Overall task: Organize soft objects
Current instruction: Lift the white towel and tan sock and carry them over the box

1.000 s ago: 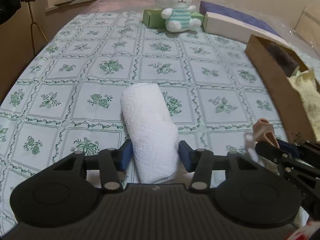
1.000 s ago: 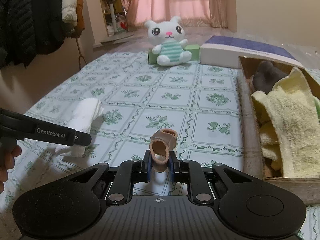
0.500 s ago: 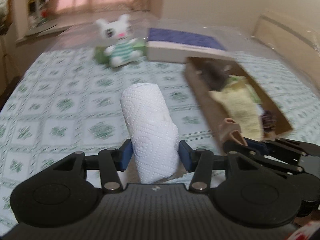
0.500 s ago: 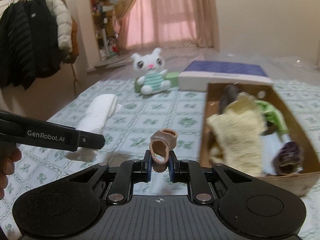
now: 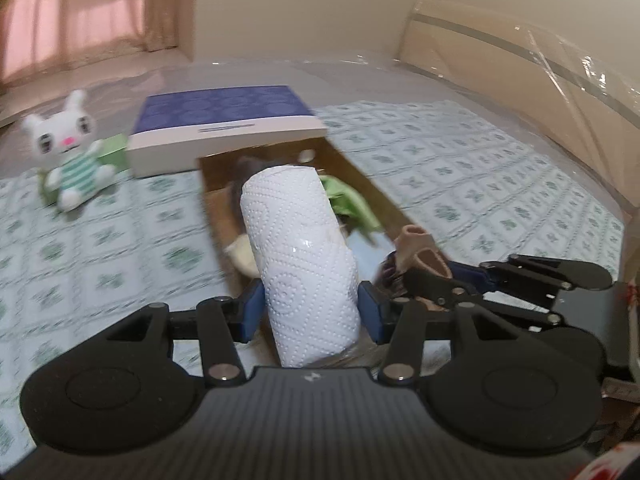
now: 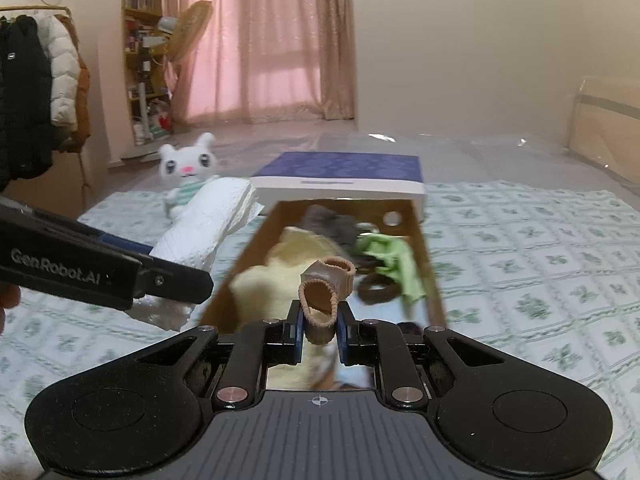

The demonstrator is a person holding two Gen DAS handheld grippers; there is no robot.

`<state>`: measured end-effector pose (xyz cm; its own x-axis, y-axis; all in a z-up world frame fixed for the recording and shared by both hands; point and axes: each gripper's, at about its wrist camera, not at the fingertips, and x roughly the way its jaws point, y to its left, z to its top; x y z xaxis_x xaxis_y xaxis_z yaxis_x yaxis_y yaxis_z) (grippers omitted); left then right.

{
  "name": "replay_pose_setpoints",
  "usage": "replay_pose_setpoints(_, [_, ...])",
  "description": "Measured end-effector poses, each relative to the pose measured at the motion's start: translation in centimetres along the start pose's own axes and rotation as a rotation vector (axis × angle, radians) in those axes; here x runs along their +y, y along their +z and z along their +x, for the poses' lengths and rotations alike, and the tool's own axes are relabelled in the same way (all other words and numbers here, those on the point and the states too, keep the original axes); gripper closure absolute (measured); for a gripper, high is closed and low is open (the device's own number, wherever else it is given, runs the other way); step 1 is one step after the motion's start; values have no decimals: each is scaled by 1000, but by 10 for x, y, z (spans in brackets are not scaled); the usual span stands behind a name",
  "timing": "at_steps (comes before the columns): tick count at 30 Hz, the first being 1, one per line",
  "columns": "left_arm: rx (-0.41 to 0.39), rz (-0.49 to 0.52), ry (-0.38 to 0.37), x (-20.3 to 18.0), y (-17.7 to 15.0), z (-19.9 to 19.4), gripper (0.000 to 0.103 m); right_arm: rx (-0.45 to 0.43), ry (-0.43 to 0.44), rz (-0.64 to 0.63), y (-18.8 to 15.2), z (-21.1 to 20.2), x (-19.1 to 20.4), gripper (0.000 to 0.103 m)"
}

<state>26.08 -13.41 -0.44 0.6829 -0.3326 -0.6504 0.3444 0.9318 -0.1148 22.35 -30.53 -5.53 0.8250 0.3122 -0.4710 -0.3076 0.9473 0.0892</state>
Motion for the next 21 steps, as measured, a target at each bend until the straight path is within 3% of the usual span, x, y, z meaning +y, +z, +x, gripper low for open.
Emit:
replay_pose_setpoints(7, [30, 26, -49, -21, 23, 49, 55, 15, -13, -8, 3, 13, -42, 86])
replay_pose_setpoints(16, [128, 52, 24, -15, 38, 122, 55, 56, 3, -23, 9, 53, -58, 86])
replay_pose_setpoints(21, [202, 24, 23, 1, 41, 160, 55, 95, 8, -27, 12, 76, -63, 86])
